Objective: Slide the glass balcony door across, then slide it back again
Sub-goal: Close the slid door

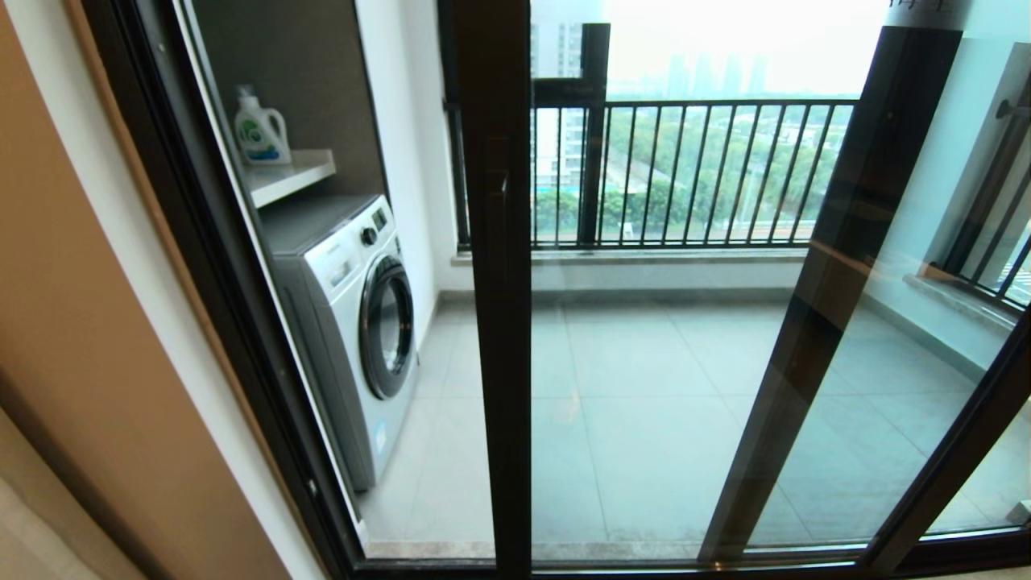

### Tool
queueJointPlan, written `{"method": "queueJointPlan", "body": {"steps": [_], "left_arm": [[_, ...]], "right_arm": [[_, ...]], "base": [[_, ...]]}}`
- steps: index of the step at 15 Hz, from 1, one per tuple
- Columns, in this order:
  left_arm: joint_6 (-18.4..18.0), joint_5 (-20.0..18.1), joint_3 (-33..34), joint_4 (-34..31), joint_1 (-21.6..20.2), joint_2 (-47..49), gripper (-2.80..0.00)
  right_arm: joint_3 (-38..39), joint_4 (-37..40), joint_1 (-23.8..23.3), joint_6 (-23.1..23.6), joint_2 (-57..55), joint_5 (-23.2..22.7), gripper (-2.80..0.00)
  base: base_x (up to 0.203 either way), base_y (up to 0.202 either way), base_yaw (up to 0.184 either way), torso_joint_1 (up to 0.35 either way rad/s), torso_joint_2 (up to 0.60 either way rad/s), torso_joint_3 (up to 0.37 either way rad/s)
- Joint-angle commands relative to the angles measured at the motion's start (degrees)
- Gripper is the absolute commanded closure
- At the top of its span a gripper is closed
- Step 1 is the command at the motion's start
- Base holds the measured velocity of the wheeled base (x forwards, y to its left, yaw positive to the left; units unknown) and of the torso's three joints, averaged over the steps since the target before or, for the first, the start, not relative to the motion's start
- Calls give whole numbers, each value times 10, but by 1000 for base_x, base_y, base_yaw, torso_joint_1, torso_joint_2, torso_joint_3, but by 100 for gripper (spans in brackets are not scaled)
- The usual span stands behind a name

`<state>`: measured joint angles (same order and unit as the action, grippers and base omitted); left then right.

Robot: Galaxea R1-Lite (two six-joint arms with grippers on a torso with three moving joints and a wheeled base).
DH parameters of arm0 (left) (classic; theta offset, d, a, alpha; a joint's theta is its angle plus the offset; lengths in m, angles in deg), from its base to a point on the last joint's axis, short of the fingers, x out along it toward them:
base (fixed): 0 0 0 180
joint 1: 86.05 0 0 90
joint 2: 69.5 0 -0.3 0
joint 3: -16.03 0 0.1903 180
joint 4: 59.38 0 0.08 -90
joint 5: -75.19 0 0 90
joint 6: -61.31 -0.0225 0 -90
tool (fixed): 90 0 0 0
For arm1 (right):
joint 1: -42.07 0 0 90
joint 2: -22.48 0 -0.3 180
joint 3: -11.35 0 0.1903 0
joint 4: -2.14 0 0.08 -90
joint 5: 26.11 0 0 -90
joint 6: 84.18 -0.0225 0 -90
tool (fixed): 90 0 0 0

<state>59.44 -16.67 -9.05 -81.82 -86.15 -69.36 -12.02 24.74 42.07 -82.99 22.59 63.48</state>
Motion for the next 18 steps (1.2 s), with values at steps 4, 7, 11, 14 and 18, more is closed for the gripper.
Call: {"method": "queueJointPlan", "body": {"steps": [4,7,11,14,18], "left_arm": [[9,-142,-167,17,-1,198,0],[11,-189,-206,139,3,412,0],[13,-191,-290,322,64,694,0],[37,-134,-424,393,180,845,0],[62,-72,-583,397,278,963,0]], "right_arm": [[3,0,0,0,-1,0,0],[3,0,0,0,-1,0,0],[3,0,0,0,-1,0,0],[3,0,0,0,-1,0,0],[3,0,0,0,-1,0,0]], "base": [[0,0,0,0,0,0],[0,0,0,0,0,0],[0,0,0,0,0,0],[0,0,0,0,0,0],[0,0,0,0,0,0]]}}
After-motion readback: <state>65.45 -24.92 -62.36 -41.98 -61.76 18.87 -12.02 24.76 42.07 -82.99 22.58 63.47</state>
